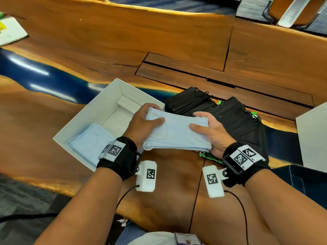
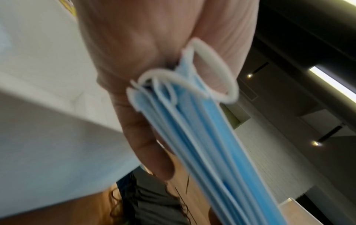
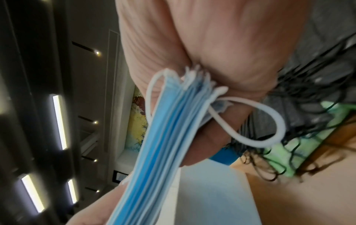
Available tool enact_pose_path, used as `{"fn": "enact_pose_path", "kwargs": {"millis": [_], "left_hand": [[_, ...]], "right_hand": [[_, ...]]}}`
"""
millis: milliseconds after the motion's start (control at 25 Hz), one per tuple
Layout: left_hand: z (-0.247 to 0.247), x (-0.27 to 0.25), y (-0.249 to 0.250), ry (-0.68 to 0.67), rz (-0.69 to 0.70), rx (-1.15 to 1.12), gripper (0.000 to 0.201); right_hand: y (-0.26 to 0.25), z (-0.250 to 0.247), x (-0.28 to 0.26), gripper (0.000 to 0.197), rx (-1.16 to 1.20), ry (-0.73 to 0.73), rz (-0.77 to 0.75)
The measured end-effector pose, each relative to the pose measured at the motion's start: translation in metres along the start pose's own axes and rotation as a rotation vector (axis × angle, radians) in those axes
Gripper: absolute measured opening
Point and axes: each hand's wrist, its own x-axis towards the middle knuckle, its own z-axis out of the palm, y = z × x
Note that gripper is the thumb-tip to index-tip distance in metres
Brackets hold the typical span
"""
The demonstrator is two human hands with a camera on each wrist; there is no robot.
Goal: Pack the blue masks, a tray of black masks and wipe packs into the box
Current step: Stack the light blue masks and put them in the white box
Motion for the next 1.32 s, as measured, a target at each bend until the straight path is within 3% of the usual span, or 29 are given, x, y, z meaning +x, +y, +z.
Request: {"fn": "enact_pose_path", "kwargs": {"millis": [80, 240, 400, 520, 640, 720, 800, 960, 1160, 1240, 1320], "left_hand": [[-0.016, 0.002, 0.006, 0.043, 0.033, 0.022, 0.022], [-0.060, 0.003, 0.006, 0.093, 0.035, -0.021, 0.038], [-0.098, 0.009, 0.000, 0.168, -0.056, 0.108, 0.015], [-0.126, 0.016, -0.003, 0.137, -0.113, 0.269, 0.021], [-0.149, 0.020, 0.005, 0.069, -0.081, 0.478, 0.021], [-0.159, 0.023, 0.014, -0.017, -0.095, 0.577, 0.038], [-0.165, 0.026, 0.023, -0.082, -0.102, 0.745, 0.044], [-0.168, 0.032, 0.029, -0.158, -0.126, 1.016, 0.047], [-0.170, 0.042, 0.015, -0.257, -0.089, 1.243, 0.047], [-0.167, 0.043, 0.008, -0.279, -0.092, 1.306, 0.043], [-0.167, 0.044, 0.002, -0.292, -0.118, 1.348, 0.039]], "right_hand": [[-0.003, 0.022, 0.006, 0.031, -0.001, -0.008, -0.010], [0.001, 0.064, 0.020, 0.027, -0.057, -0.011, -0.023], [0.009, 0.101, 0.030, 0.021, -0.160, 0.024, -0.005], [0.017, 0.126, 0.038, 0.021, -0.225, 0.046, -0.016], [0.024, 0.152, 0.042, 0.022, -0.271, 0.083, -0.010], [0.027, 0.169, 0.041, 0.027, -0.289, 0.083, 0.022], [0.028, 0.181, 0.038, 0.033, -0.354, 0.020, 0.080], [0.025, 0.194, 0.032, 0.035, -0.633, -0.264, 0.201], [0.035, 0.215, 0.038, 0.022, -1.062, -0.453, 0.120], [0.040, 0.221, 0.039, 0.026, -1.287, -0.514, 0.103], [0.046, 0.224, 0.039, 0.027, -1.359, -0.562, 0.146]]}}
